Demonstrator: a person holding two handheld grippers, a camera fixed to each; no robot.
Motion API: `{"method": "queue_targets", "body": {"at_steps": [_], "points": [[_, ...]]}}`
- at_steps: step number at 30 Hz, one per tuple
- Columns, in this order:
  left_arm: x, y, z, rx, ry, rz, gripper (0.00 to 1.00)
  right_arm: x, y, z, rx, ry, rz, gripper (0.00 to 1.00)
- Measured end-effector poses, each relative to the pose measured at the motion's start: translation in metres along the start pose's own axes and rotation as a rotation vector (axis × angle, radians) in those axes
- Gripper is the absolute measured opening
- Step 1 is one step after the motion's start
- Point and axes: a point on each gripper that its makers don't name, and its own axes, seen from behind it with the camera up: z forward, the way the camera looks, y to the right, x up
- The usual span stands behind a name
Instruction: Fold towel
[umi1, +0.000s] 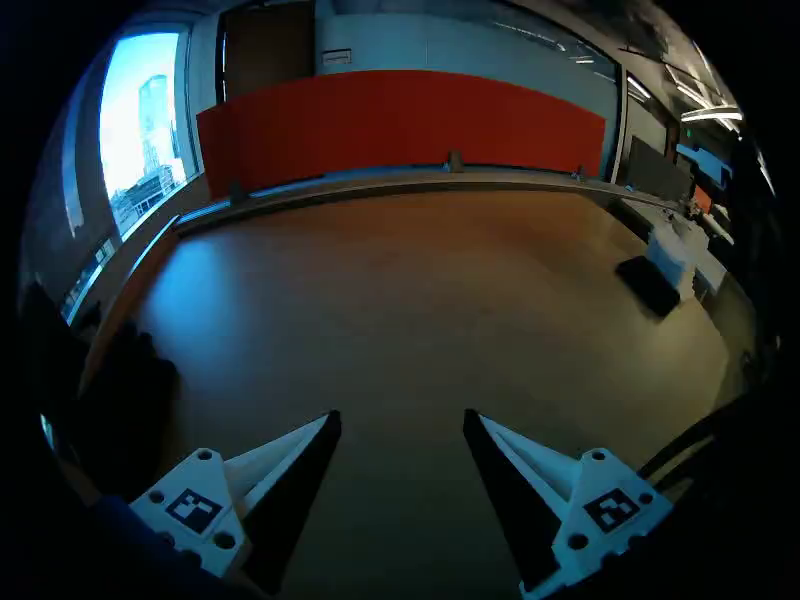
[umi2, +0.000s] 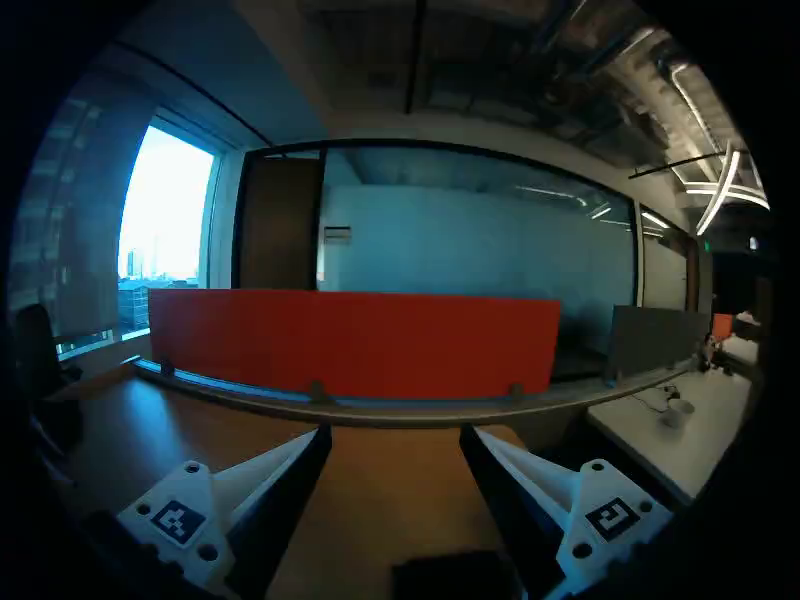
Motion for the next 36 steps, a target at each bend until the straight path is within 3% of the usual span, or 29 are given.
{"method": "queue_targets", "body": {"at_steps": [12,18,28,36], "points": [[0.037,-0.022,0.000,0.036,0.103,-0.020,0.91,0.018,-0.055,0.001,0.041,0.035,0.037,0.99],[0.078,-0.038,-0.003,0.064,0.217,-0.038,0.91,0.018,-0.078,0.003,0.057,0.033,0.040,0.99],[0.161,-0.069,-0.012,0.135,0.407,-0.018,0.91,0.028,-0.106,0.003,0.063,0.047,0.047,1.00],[0.197,-0.084,-0.026,0.156,0.508,-0.064,0.91,0.038,-0.126,0.002,0.058,0.063,0.047,0.99]]}}
